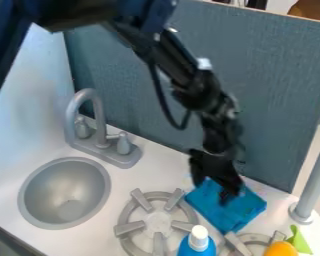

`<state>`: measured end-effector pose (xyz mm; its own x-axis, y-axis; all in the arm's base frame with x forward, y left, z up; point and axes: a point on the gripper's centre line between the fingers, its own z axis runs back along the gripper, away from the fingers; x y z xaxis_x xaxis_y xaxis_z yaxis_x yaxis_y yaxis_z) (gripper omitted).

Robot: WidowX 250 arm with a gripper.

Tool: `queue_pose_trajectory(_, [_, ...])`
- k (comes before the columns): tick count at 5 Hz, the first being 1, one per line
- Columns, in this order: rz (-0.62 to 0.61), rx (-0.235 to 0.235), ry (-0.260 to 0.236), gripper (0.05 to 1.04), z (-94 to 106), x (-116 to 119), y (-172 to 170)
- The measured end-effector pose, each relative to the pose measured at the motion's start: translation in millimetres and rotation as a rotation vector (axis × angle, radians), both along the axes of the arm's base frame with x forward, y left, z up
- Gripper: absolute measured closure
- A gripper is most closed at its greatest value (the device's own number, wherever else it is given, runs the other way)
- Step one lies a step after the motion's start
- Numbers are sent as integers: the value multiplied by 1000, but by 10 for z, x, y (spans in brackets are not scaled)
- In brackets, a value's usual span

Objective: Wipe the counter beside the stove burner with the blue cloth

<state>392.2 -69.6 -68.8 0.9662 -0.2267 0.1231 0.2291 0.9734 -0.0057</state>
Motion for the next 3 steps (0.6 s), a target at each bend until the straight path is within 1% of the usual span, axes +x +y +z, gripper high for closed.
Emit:
queue_pose_trajectory(1, [27,-7,-10,80,30,73,187])
queue_pose_trajectory(2, [11,-24,-28,80,50,137,165])
queue_pose_trajectory(3, [0,-22,-13,80,-34,115,158])
